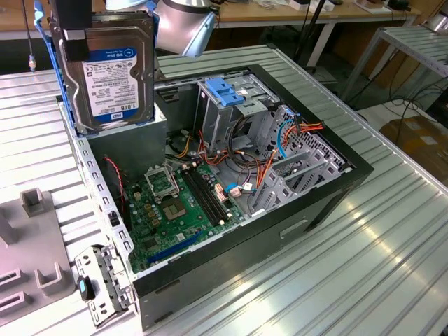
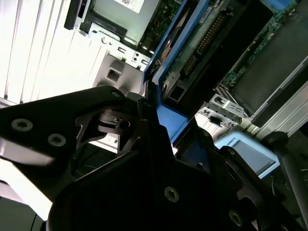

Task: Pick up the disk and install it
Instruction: 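Pick up the disk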

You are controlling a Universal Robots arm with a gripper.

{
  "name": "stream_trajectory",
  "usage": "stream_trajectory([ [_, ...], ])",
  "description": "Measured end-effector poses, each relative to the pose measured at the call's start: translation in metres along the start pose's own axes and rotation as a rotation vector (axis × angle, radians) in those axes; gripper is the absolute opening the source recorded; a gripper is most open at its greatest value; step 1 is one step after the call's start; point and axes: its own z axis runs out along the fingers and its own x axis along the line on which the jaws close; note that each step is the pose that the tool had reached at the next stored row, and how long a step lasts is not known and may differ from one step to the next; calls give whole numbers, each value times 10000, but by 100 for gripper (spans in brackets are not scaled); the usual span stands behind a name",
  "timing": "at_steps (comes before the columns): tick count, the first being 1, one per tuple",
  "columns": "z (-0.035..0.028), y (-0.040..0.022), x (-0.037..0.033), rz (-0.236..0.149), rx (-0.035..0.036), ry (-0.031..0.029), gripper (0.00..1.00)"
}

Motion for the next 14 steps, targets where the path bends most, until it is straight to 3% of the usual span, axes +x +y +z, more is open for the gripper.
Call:
stream_trajectory([
  [8,17,-231,-9,2,2,58,37],
  [14,30,-366,-14,5,4,90,37],
])
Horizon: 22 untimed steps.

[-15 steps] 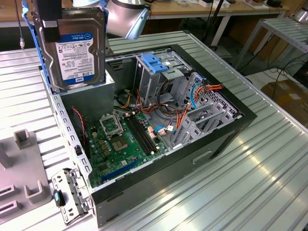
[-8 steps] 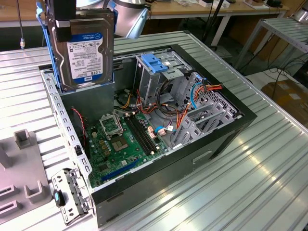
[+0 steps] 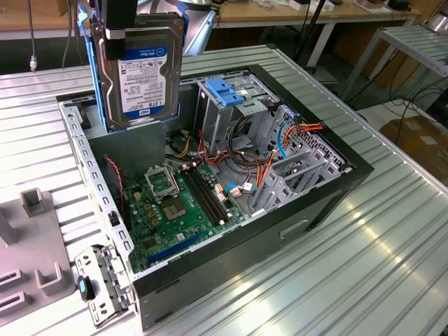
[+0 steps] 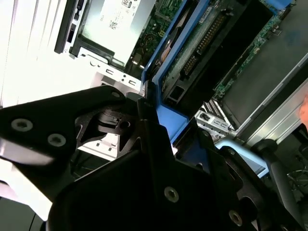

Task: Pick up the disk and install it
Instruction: 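Pick up the disk, then insert the disk into the insertion slot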

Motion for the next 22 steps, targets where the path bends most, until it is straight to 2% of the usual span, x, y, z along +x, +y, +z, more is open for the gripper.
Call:
stream_trajectory([
  [14,2,-15,24,-2,-1,3,37],
  [22,5,-18,115,0,0,2,37],
])
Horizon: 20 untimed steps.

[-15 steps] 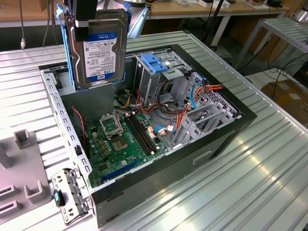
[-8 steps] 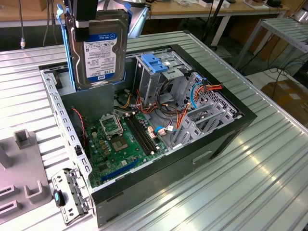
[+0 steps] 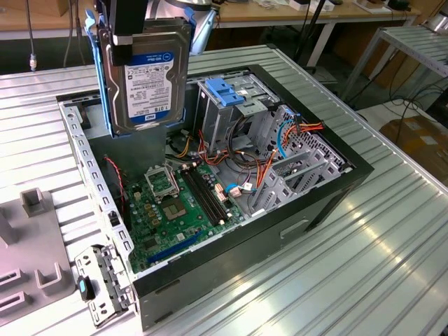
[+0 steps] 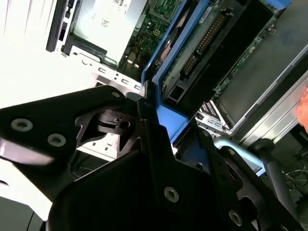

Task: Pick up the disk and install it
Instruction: 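Insert the disk into the insertion slot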

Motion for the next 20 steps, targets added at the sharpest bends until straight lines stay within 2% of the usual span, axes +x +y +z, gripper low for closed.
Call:
stream_trajectory([
  [14,3,-4,116,0,0,0,37],
  [16,4,-26,137,0,-1,1,37],
  [17,6,-87,135,0,0,1,37],
  [18,7,-116,139,1,-1,1,37],
  [20,8,-118,154,0,0,0,37],
])
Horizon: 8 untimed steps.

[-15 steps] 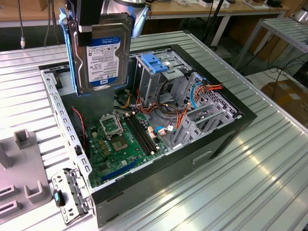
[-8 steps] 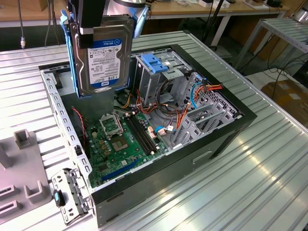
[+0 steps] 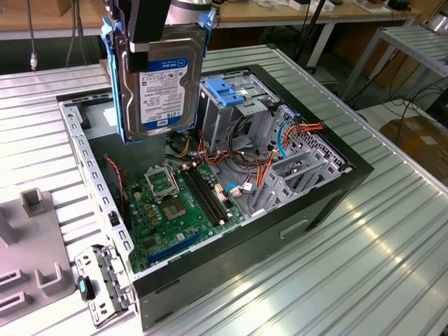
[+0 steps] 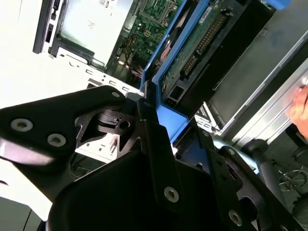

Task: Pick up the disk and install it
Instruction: 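Insert the disk into the insertion slot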

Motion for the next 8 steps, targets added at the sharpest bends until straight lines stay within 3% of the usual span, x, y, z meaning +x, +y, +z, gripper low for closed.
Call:
stream_trajectory([
  [8,2,-5,71,0,0,1,37],
])
